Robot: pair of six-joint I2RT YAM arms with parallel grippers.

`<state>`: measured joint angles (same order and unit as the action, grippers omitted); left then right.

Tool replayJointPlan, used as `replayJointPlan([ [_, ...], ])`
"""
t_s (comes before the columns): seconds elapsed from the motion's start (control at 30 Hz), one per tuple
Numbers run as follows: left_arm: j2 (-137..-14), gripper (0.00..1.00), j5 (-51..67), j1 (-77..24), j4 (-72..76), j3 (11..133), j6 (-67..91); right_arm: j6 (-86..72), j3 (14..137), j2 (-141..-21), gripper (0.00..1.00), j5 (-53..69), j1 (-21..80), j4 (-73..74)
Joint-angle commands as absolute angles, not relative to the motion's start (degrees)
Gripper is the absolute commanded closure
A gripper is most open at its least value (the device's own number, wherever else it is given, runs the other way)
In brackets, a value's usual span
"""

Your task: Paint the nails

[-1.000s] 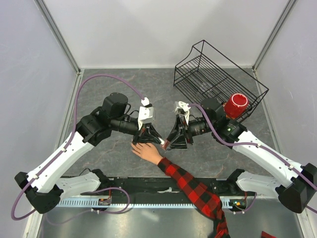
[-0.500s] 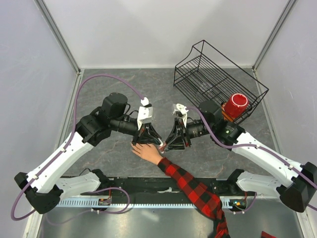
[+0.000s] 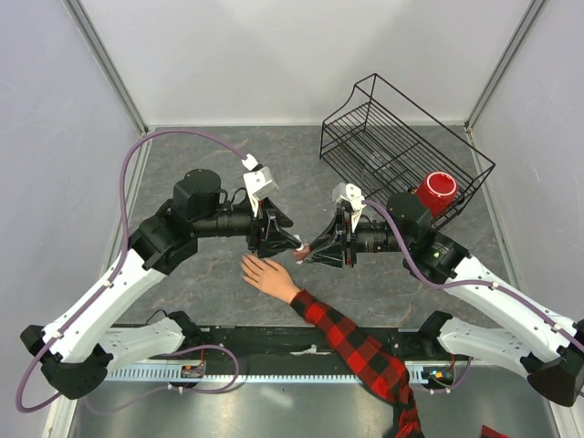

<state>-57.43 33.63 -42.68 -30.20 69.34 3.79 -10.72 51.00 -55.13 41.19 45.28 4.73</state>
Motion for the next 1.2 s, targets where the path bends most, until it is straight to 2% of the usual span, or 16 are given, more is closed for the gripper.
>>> replayJointPlan([
  [0.0, -58.0, 0.36, 34.2, -42.6, -27.9, 70.0, 9.3, -10.4, 51.1, -54.4, 1.00, 39.3, 45.6, 2.0],
  [0.1, -59.5, 0.44, 36.8, -42.6, -27.3, 70.6, 10.3, -10.1, 51.2, -54.2, 1.00, 38.3, 45.6, 2.4],
  [0.2, -61.0, 0.57, 39.3, -42.6, -27.2, 71.0, 10.5, -10.0, 51.4, -53.7, 1.00, 37.8, 45.6, 2.5],
  [0.3, -61.6, 0.80, 40.6, -42.6, -26.7, 71.0, 10.6, -10.3, 51.7, -53.8, 1.00, 37.4, 45.6, 2.6],
  [0.33, -61.6, 0.93, 40.6, -42.6, -26.5, 71.0, 10.7, -10.3, 52.0, -53.9, 1.00, 37.1, 45.6, 2.8],
  [0.37, -61.5, 0.98, 40.5, -42.6, -26.4, 71.0, 10.6, -10.4, 52.1, -54.1, 1.00, 36.7, 45.6, 2.9],
  [0.47, -60.9, 0.98, 39.9, -42.6, -25.4, 70.8, 11.2, -11.5, 52.3, -55.4, 0.60, 35.7, 45.6, 3.2],
  [0.5, -60.4, 0.98, 40.3, -42.6, -24.3, 70.5, 11.8, -12.0, 52.2, -55.9, 0.52, 35.9, 45.6, 2.1],
  [0.6, -59.6, 0.98, 41.4, -42.6, -22.1, 69.6, 12.7, -14.0, 51.2, -56.2, 0.41, 36.9, 45.6, -1.5],
  [0.73, -59.0, 0.98, 42.6, -42.6, -21.2, 69.0, 13.1, -14.2, 50.3, -55.4, 0.38, 38.0, 45.6, -3.6],
  [0.93, -58.8, 0.98, 43.9, -42.6, -19.4, 68.3, 13.6, -15.7, 50.2, -56.0, 0.47, 41.2, 45.6, -6.8],
  [1.03, -58.7, 0.98, 44.5, -42.6, -18.1, 67.9, 14.6, -16.0, 49.8, -55.9, 0.69, 41.6, 45.5, -7.6],
  [1.07, -58.6, 0.98, 44.2, -42.6, -17.4, 67.8, 15.4, -15.9, 49.7, -55.8, 0.94, 41.7, 45.6, -7.6],
  [1.1, -58.5, 0.98, 43.3, -42.6, -17.3, 67.8, 15.9, -16.0, 49.8, -55.6, 1.00, 41.4, 45.6, -7.4],
  [1.17, -58.4, 0.98, 37.1, -42.6, -18.4, 68.1, 18.1, -15.2, 49.8, -55.2, 1.00, 39.7, 45.6, -5.8],
])
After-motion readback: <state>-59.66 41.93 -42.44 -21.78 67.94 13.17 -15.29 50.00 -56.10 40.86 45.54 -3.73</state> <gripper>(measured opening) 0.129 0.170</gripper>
